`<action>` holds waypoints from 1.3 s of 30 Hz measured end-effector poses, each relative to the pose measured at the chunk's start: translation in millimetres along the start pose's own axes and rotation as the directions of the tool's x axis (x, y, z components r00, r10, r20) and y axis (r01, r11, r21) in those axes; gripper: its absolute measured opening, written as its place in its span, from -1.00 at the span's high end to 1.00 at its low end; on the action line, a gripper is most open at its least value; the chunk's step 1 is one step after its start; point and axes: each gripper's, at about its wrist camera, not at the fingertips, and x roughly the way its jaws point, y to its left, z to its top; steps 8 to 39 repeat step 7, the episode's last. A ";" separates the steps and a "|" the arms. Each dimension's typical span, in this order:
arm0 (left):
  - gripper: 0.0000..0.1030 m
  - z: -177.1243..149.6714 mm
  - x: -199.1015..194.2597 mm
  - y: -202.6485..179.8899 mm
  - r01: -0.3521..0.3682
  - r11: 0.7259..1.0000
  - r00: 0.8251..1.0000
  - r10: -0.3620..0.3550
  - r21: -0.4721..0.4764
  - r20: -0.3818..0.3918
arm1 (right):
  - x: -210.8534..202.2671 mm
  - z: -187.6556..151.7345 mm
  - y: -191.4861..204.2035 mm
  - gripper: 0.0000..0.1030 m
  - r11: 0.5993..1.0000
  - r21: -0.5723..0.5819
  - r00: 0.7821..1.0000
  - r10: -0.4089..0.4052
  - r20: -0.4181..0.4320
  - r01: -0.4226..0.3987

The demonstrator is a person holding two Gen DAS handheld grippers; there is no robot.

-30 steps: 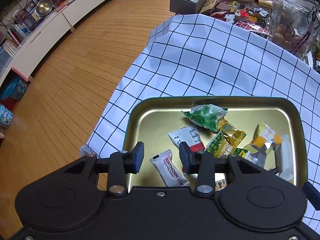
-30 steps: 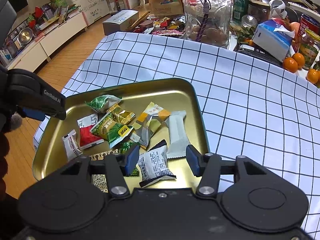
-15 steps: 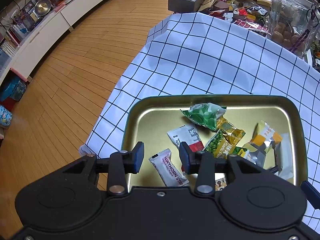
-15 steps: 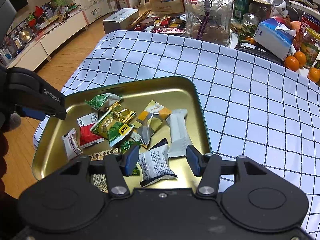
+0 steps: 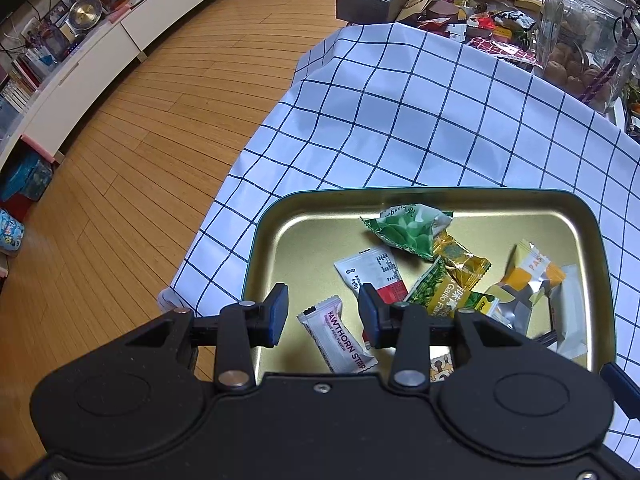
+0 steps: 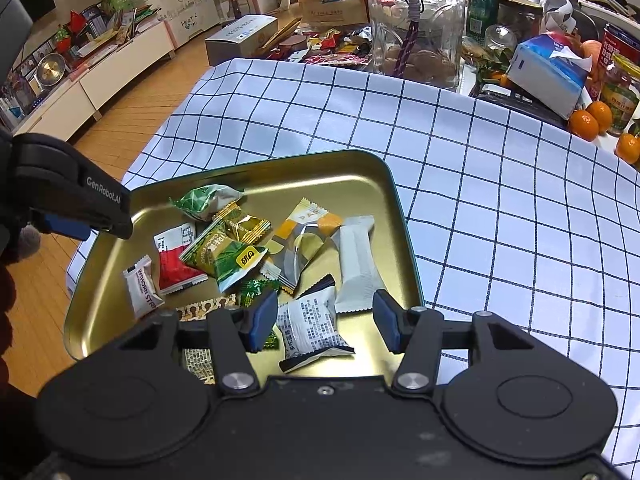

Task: Organize snacks

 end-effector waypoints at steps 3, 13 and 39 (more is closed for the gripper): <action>0.04 0.0 0.3 0.0 0.002 1.000 1.000 -0.002 -0.001 -0.002 | 0.1 0.1 0.0 -0.07 1.000 0.000 1.000 0.000 0.000 0.000; 0.04 -0.2 0.8 0.0 0.007 1.000 1.000 -0.007 -0.003 -0.005 | 0.0 0.1 0.1 -0.07 1.000 0.000 1.000 0.000 0.000 0.000; 0.04 -0.2 0.8 0.0 0.007 1.000 1.000 -0.007 -0.003 -0.005 | 0.0 0.1 0.1 -0.07 1.000 0.000 1.000 0.000 0.000 0.000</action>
